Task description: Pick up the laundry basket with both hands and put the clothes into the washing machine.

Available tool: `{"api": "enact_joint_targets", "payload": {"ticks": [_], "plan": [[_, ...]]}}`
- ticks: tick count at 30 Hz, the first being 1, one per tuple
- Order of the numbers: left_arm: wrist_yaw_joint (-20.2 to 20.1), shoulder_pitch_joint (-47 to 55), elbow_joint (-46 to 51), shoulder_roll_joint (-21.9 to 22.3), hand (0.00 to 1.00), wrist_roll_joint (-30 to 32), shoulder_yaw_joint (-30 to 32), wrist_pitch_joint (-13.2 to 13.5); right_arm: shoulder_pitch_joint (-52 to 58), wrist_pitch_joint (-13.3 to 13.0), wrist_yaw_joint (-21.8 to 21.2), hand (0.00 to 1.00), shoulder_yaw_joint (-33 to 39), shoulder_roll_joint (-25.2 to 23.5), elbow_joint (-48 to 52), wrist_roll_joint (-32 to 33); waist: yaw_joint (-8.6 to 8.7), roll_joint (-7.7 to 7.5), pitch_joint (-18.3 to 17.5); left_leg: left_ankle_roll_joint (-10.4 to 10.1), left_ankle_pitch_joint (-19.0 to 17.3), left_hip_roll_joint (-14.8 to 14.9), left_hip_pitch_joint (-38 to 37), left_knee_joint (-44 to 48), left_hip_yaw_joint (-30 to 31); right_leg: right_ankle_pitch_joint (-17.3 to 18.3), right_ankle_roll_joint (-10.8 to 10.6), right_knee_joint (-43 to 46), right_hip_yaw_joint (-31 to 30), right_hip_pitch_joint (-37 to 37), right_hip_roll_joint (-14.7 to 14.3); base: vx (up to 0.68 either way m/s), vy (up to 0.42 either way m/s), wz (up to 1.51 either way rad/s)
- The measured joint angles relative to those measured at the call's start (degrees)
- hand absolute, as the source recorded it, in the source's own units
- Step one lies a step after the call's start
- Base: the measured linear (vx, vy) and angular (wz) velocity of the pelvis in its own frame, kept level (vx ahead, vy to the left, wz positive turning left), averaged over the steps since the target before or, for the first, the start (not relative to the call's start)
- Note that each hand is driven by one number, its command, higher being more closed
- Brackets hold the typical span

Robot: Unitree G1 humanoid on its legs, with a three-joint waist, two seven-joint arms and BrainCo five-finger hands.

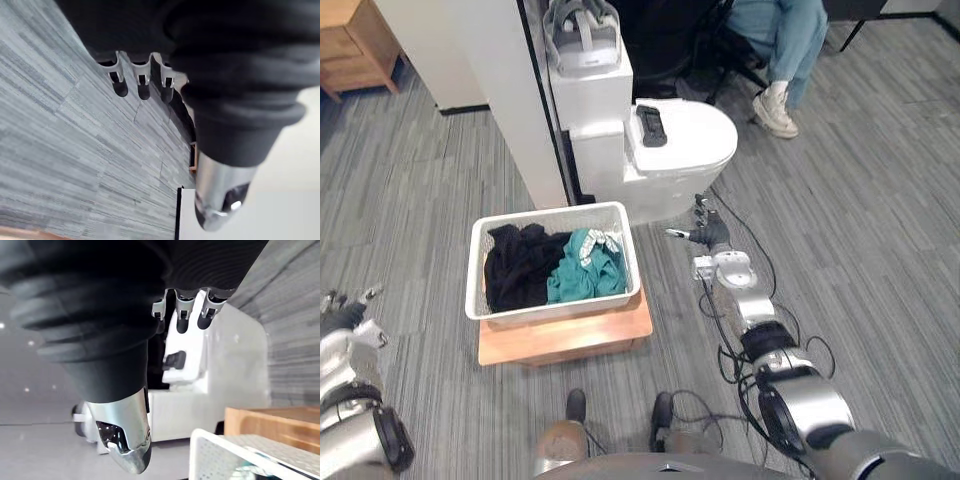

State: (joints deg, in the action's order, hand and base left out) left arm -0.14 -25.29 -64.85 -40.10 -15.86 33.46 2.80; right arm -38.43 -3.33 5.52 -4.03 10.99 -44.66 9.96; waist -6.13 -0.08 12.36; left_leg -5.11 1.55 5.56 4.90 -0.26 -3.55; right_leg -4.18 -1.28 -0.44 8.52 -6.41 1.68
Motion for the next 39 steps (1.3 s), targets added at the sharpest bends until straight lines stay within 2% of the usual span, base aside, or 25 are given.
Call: {"api": "enact_joint_targets", "payload": {"ticks": [1, 3, 7, 10, 13, 16, 22, 31, 39], "plan": [[-0.05, -1.1, -0.26, -0.83, 0.0, 0.52, -0.48, -0.09, -1.17, 0.17, 0.0, 0.0, 0.19, 0.07, -1.26, 0.0, -0.03, -0.13, 0.57, -0.07, 0.12, 0.01, 0.33, 0.17, 0.05, -0.15, 0.11, 0.0, 0.04, -0.24, -0.08, -0.15, -0.047, 0.0], [-0.01, -9.64, -2.28, -5.75, 0.0, 2.11, -3.34, -0.25, -9.42, 1.35, 0.27, 0.0, 3.39, 0.47, -8.64, 1.41, -0.53, -0.56, 4.35, -0.4, 1.74, 0.41, 2.85, 0.15, 0.34, -1.22, 0.75, 0.32, 0.27, -2.78, -0.59, -0.16, -0.053, 0.06], [0.2, -18.94, -3.46, -6.86, 0.0, 2.73, -5.18, -0.52, -16.15, 2.38, 0.98, 0.0, 8.59, 0.39, -13.16, 3.42, -0.98, -0.8, 7.28, -0.68, 3.27, 0.9, 5.5, -0.02, 0.44, -2.08, 1.2, 1.03, 0.48, -5.72, -0.97, -0.12, -0.043, 0.03], [0.21, -23.38, -3.44, -6.73, 0.0, 3.98, -8.12, -1.57, -18.51, 2.54, 1.22, 0.0, 12.38, 0.31, -14.41, 3.84, -0.04, -1.18, 8.07, -0.94, 4.62, 1.14, 7.21, -1.15, 0.77, -2.37, 1.55, 1.42, 1.15, -7.75, -1.1, -0.06, -0.015, 0.07], [0.35, -27.25, -3.35, -5.18, 0.0, 6.1, -11.59, -2.31, -19.63, 3.48, 1.29, 0.0, 13.86, 0.34, -15.05, 4.3, 0.21, -1.27, 9.31, -1.05, 5.61, 1.3, 7.59, -2.61, 0.63, -2.62, 1.65, 1.46, 1.21, -8.82, -1.14, -0.04, 0.012, 0.01], [0.95, -31.84, -3.28, -1.52, 0.0, 7.22, -14.86, -2.97, -21.41, 4.56, 1.23, 0.0, 13.91, 0.08, -15.44, 4.29, 0.35, -1.31, 10.75, -0.99, 6.48, 1.4, 8.7, -3.85, 0.5, -2.96, 1.67, 1.45, 1.26, -10.48, -1.13, 0.0, 0.0, 0.0], [1.34, -32.91, -3.21, 3.63, 0.0, 7.2, -16.42, -4.76, -23.22, 4.86, 1.18, 0.0, 13.75, -0.32, -16.25, 4.2, 0.93, -1.35, 10.89, -1.27, 7.02, 1.37, 10.77, -4.1, 0.11, -3.05, 1.69, 1.52, 1.22, -12.78, -1.11, 0.03, 0.032, -0.01], [4.17, -33.53, -3.22, 4.9, 0.0, 7.2, -15.5, -5.77, -24.26, 5.52, 1.13, 0.0, 11.67, -0.53, -18.34, 3.64, 0.97, -0.93, 11.37, -1.3, 7.05, 1.38, 12.53, -4.18, -0.95, -3.12, 1.72, 1.82, 0.17, -15.16, -1.11, 0.01, 0.022, -0.04], [6.2, -32.15, -3.26, 6.71, 0.0, 6.93, -14.28, -6.53, -24.17, 5.94, 1.06, 0.0, 9.69, -1.7, -19.34, 3.59, 0.17, -0.5, 11.63, -1.49, 7.25, 1.31, 13.03, -4.18, -0.99, -3.12, 1.72, 1.77, 0.16, -15.64, -1.1, 0.02, 0.024, 0.0]]}}
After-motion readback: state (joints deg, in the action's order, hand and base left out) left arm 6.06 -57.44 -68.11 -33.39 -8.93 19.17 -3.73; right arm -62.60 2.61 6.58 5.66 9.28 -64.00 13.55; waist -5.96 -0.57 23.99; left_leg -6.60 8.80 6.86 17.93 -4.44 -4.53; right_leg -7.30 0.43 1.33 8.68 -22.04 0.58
